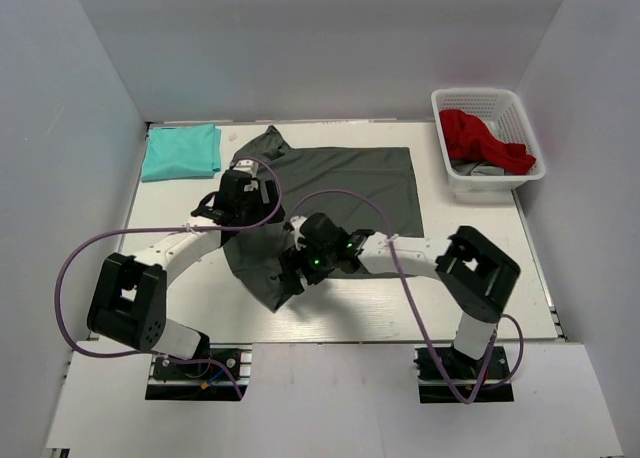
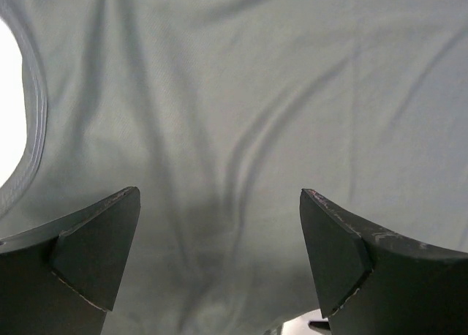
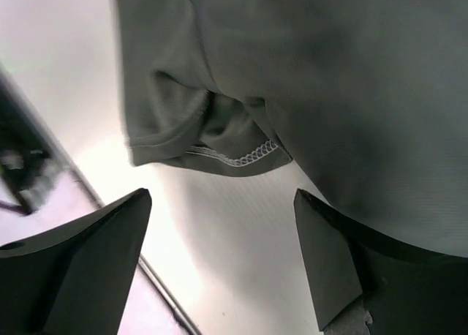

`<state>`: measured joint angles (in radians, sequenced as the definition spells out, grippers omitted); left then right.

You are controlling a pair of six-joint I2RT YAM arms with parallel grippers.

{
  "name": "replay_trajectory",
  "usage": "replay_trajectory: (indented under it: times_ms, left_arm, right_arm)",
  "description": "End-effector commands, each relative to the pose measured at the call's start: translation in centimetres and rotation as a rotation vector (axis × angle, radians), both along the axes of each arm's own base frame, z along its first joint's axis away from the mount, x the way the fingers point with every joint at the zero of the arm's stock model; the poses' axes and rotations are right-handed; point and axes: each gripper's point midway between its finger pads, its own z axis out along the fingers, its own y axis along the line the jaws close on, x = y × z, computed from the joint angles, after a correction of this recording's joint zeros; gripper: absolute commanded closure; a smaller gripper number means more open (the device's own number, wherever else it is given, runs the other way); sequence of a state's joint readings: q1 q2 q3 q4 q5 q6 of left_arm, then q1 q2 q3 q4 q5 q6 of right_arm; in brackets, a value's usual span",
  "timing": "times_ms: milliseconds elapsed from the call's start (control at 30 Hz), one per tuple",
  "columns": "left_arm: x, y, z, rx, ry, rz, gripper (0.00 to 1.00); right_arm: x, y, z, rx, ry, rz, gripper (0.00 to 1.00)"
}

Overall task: Fold and stack the t-shirts
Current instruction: Flatten out the tshirt

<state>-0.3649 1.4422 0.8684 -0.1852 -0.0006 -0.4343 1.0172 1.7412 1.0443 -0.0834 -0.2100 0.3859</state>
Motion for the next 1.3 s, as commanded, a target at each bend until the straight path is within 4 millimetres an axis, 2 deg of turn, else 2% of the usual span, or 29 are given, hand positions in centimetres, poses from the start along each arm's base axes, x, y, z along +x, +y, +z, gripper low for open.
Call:
replay_trajectory:
  times_ms: [0,67,167,233,300,367,633,767,900,933,967,1000,1067,1100,1167,1200,1267]
  left_arm:
    - [-0.6,0.0,0.4,-0.029,-0.028,0.015,0.00]
    - [-0.4,-0.1,0.2,-0.029,-0.028,0.015,0.00]
    - [-0.1,-0.5,-0.1,-0.038,-0.018,0.001,0.00]
    - [0.5,-1.0,0.6,-0.052,-0.035,-0.008,0.00]
    - [0.8,-1.1,0.0,-0.046,-0.020,-0.007,0.00]
    - [1.4,-1.7,0.8,-0.068,-0.035,-0.026,0.00]
    - [2.4,-3.6,0.4,-0.110,-0.047,-0.104,0.00]
    - [2.7,-4.3,-1.3,-0.110,-0.002,-0.134,0.00]
    - [3.0,-4.6,-3.1,-0.103,0.041,-0.139,0.00]
    - [3.0,-4.4,-3.5,-0.094,0.048,-0.132,0.00]
    - [3.0,-4.4,-4.1,-0.090,0.062,-0.131,0.00]
    - [3.0,-4.4,-4.1,-0.090,0.062,-0.131,0.00]
    - [2.7,-4.3,-4.8,-0.083,0.084,-0.130,0.00]
    - [2.6,-4.3,-5.3,-0.079,0.096,-0.129,0.00]
    - [2.6,-3.8,-6.0,-0.058,0.111,-0.111,0.00]
    - [2.6,-3.8,-6.0,-0.058,0.111,-0.111,0.00]
    - [2.5,-3.5,-6.2,-0.041,0.114,-0.108,0.00]
  right_arm:
    - [0.4,1.2,-0.1,-0.051,-0.026,-0.052,0.16]
    - [-0.3,1.4,-0.7,-0.077,-0.029,-0.054,0.22]
    - [0.4,1.5,-1.1,-0.091,-0.035,-0.134,0.35]
    - [1.3,1.8,-1.1,-0.091,-0.045,-0.213,0.39]
    - [2.1,1.5,-1.3,-0.104,-0.052,-0.288,0.42]
    - [2.5,1.3,-1.6,-0.120,-0.059,-0.327,0.48]
    - [1.9,1.0,-2.8,-0.184,-0.049,-0.353,0.54]
    - [1.7,1.2,-3.4,-0.211,-0.038,-0.343,0.58]
    - [1.3,0.8,-3.7,-0.248,-0.033,-0.356,0.73]
    - [1.2,0.6,-3.8,-0.256,-0.033,-0.357,0.78]
    - [1.2,0.3,-3.5,-0.260,-0.036,-0.373,0.88]
    - [0.7,0.0,-3.8,-0.273,-0.030,-0.367,0.92]
    - [0.7,-0.3,-3.0,-0.264,-0.043,-0.371,1.00]
    - [0.2,-1.0,-3.2,-0.278,-0.038,-0.369,1.00]
    - [-0.4,-0.8,-2.1,-0.241,-0.039,-0.349,1.00]
    - [-1.0,-1.6,-2.9,-0.263,-0.031,-0.335,1.00]
    - [-1.8,-2.1,-2.2,-0.244,-0.012,-0.315,1.00]
